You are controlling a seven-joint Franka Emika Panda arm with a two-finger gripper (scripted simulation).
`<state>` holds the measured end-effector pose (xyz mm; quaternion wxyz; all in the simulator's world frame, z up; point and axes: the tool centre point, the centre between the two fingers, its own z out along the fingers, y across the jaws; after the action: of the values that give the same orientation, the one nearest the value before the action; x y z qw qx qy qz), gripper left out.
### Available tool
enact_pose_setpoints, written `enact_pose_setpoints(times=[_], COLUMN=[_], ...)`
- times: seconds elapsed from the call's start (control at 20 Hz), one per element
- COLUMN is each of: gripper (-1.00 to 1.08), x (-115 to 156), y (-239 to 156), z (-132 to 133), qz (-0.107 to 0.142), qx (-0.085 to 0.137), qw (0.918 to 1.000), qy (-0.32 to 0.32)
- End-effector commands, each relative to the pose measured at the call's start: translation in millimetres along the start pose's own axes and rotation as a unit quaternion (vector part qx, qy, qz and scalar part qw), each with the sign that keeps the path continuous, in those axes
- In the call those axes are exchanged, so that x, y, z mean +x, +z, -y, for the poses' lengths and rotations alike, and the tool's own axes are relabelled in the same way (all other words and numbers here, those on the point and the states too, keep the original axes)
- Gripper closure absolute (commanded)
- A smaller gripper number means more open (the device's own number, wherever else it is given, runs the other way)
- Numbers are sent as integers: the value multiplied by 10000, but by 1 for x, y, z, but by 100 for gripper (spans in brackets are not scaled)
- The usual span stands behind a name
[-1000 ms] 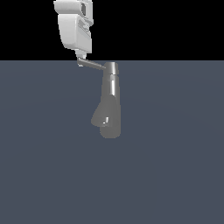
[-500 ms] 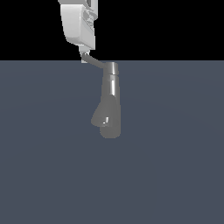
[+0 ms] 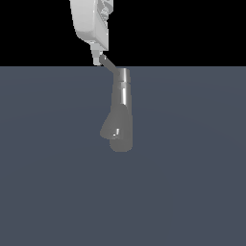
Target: Turn on the faucet by rotating a designated handle.
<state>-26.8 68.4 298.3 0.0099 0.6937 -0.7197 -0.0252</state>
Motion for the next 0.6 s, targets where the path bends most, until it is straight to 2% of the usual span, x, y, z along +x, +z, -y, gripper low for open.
enact_pose_setpoints(times=[0.0,0.2,0.55], gripper=[108,108,108], x=[10,9,58], y=[0,-2,-3], z=[-9,-10,-14], qz=[-9,-8,-8], qx=[-49,-25,-41], qw=[10000,10000,10000], qy=[33,4,16])
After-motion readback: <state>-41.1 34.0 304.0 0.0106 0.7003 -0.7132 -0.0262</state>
